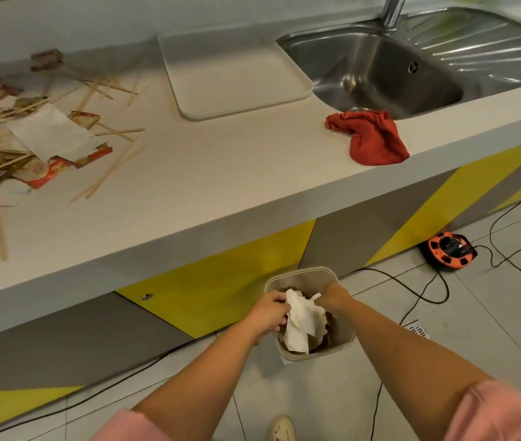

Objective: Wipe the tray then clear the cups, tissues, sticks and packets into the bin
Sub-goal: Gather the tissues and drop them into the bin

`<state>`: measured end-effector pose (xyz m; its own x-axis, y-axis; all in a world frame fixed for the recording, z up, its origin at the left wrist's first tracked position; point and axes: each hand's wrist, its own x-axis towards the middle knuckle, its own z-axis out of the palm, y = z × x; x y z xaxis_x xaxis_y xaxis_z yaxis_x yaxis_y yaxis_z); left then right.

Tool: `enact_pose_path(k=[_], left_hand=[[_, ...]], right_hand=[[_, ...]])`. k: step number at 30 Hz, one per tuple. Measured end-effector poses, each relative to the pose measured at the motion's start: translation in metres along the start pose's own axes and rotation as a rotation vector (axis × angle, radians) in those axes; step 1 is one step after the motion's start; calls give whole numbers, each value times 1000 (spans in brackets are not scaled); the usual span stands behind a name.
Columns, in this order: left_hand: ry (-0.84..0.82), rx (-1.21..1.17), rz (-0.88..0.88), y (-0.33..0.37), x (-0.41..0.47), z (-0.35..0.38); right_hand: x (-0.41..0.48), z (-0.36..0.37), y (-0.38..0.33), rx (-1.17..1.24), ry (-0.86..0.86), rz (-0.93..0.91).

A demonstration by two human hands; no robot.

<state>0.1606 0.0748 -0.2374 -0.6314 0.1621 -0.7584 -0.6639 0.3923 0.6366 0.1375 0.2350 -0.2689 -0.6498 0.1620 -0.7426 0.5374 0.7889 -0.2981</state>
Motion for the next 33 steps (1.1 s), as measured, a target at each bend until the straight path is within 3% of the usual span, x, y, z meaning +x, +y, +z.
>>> enact_pose_path(k=[5,10,17,24,28,33], left_hand=[[71,23,57,7,-1,-5],[132,188,177,23,-12,-20],[26,565,239,61,-60,-64],[36,547,386,97,-135,-130],[176,483,475,107,-163,-174],[541,313,634,106,-173,-220]], right_hand=[[-12,-13,-17,26,-145,10],[-36,-24,-56,-186,-288,9],[-113,-49,-133,-543,-311,-236],[-185,-77,-198,-652,-299,-465],[-204,-86,-243,-668,-188,-597],[-209,-75,-299,-538,63,-837]])
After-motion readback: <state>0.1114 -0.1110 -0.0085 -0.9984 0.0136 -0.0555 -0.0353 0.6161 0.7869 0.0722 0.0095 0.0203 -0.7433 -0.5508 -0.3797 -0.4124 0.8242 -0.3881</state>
